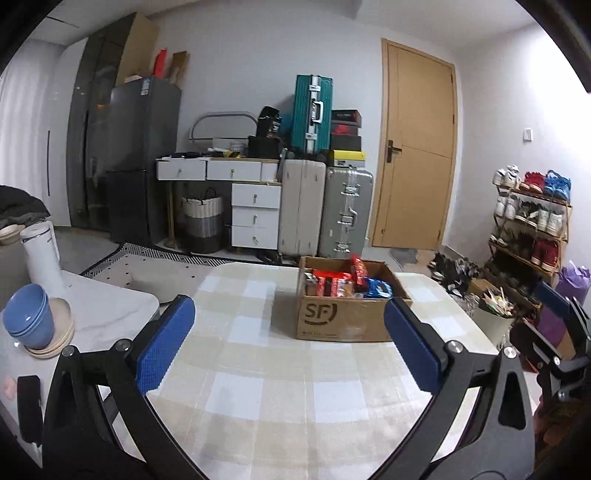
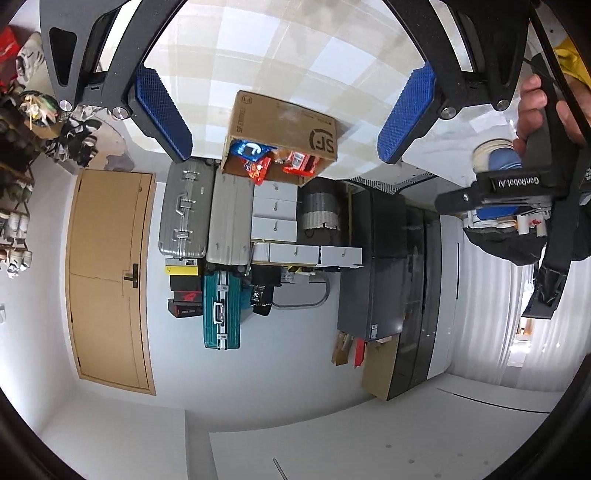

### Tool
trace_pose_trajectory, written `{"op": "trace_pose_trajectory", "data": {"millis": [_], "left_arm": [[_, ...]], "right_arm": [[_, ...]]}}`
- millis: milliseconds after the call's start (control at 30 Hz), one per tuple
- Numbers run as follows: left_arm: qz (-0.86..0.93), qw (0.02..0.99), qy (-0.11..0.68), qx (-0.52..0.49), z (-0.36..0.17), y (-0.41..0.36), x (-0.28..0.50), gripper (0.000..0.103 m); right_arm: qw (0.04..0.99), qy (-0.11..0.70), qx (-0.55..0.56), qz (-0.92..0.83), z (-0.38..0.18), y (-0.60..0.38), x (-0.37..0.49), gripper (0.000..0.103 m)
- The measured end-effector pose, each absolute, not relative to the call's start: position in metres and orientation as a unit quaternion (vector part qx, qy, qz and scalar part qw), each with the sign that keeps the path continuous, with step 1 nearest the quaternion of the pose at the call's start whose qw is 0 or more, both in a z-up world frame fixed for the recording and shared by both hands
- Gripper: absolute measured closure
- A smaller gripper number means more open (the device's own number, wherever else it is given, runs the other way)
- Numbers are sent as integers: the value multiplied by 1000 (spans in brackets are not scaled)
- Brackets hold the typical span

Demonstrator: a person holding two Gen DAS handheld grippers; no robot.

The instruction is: Organize snacks

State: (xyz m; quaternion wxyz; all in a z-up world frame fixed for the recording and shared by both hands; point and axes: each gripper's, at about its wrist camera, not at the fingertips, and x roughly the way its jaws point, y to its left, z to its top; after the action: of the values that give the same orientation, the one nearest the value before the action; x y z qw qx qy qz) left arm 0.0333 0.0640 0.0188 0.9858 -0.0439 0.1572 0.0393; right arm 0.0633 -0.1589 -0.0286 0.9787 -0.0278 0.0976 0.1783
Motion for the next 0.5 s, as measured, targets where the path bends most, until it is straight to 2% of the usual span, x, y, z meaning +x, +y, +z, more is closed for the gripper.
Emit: {"op": "trace_pose_trajectory", "data": {"millis": [333,500], "left_arm": [[69,986,149,-6,-64,68,82,1],[88,987,133,6,-100,63,101,1]], "right_arm": [[983,111,-13,148,-111,-168,102,1],[982,111,6,153,-127,-173,115,1]]}}
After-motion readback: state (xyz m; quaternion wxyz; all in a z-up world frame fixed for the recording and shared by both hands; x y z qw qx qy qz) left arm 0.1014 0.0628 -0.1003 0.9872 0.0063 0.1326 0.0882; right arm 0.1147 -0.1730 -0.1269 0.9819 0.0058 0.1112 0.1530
